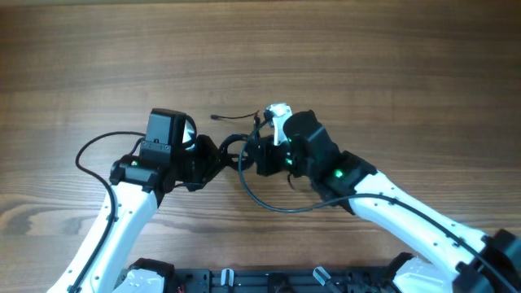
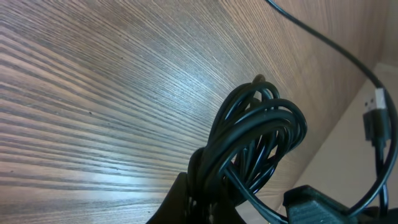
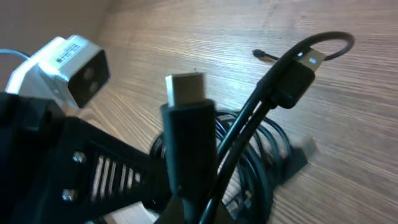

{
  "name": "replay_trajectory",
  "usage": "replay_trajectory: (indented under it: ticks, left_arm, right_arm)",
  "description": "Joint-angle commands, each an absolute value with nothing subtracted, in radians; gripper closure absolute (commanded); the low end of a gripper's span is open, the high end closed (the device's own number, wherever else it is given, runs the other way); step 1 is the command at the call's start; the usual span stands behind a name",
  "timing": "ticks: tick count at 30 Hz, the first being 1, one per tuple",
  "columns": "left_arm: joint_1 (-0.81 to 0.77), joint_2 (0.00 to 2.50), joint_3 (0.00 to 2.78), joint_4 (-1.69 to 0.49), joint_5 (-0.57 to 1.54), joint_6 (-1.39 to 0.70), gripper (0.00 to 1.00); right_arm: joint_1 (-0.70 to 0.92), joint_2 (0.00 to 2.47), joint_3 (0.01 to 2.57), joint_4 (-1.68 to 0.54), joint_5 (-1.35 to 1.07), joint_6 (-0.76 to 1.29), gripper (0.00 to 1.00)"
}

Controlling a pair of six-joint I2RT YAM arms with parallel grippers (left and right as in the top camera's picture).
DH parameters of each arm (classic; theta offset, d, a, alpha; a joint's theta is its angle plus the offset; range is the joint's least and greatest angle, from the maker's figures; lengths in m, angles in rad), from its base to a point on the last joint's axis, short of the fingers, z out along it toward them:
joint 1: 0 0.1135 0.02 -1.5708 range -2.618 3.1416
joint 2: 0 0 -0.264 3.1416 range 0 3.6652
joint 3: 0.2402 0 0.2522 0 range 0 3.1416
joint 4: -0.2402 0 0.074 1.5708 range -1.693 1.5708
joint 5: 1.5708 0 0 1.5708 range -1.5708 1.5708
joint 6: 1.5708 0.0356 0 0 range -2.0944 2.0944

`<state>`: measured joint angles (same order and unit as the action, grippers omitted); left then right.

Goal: Untangle cables

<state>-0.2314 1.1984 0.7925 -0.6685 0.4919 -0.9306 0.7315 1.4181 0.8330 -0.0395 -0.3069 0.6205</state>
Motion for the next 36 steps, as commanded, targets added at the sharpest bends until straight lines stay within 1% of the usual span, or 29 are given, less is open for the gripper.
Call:
replay_trajectory:
  ticks: [1, 4, 8, 13, 14, 17, 18, 19, 20, 22, 23, 27, 29, 32, 34, 36]
  left_arm:
    - [-0.247, 1.171, 0.789, -0.637, 0.633, -0.892, 0.96]
    - [-0.281, 1.171, 0.789, -0.587, 0.653, -0.893, 0.96]
    - [-0.319, 1.17, 0.789, -0.46, 0.675, -0.894, 0.96]
    - [-0.319, 1.17, 0.789, -0.438, 0.685, -0.898, 0.96]
    - [-0.319, 1.17, 0.789, -0.439, 0.688, -0.898, 0.96]
    - [-0.316, 1.17, 0.789, -0.437, 0.688, -0.898, 0.96]
    - [-0.311, 1.17, 0.789, -0.438, 0.688, -0.898, 0.96]
    - [-0.306, 1.17, 0.789, -0.44, 0.688, -0.898, 0.96]
    - [-0.297, 1.17, 0.789, -0.442, 0.688, -0.898, 0.96]
    - [-0.282, 1.171, 0.789, -0.456, 0.683, -0.898, 0.96]
    - [-0.275, 1.171, 0.789, -0.469, 0.678, -0.897, 0.96]
    - [-0.238, 1.171, 0.789, -0.531, 0.647, -0.898, 0.96]
    - [-0.227, 1.171, 0.789, -0.533, 0.642, -0.91, 0.96]
    - [-0.215, 1.171, 0.789, -0.531, 0.607, -1.006, 0.96]
    - [-0.214, 1.171, 0.789, -0.531, 0.577, -1.047, 0.96]
    - [-0.214, 1.171, 0.789, -0.532, 0.575, -1.089, 0.96]
  right_arm:
    - [0.756, 1.476, 0.844, 0.012, -0.369, 0.637, 0.96]
    - [0.756, 1.491, 0.844, 0.017, -0.368, 0.644, 0.95]
    - [0.756, 1.498, 0.844, -0.014, -0.368, 0.658, 0.96]
    - [0.755, 1.499, 0.844, -0.078, -0.332, 0.659, 0.95]
    - [0.755, 1.498, 0.844, -0.091, -0.318, 0.658, 0.94]
    - [0.754, 1.498, 0.844, -0.126, -0.29, 0.658, 0.84]
    - [0.753, 1.498, 0.844, -0.14, -0.276, 0.657, 0.79]
    - [0.752, 1.498, 0.844, -0.155, -0.258, 0.657, 0.72]
    - [0.75, 1.498, 0.844, -0.169, -0.24, 0.656, 0.53]
    - [0.731, 1.482, 0.845, -0.181, -0.24, 0.629, 0.05]
    - [0.72, 1.467, 0.846, -0.183, -0.24, 0.619, 0.0]
    - [0.63, 1.299, 0.847, -0.218, -0.249, 0.613, 0.0]
    - [0.612, 1.233, 0.847, -0.242, -0.269, 0.606, 0.0]
    - [0.616, 1.136, 0.847, -0.352, -0.276, 0.574, 0.0]
    - [0.616, 1.109, 0.847, -0.478, -0.269, 0.646, 0.0]
    - [0.616, 1.113, 0.84, -0.557, -0.275, 0.812, 0.01]
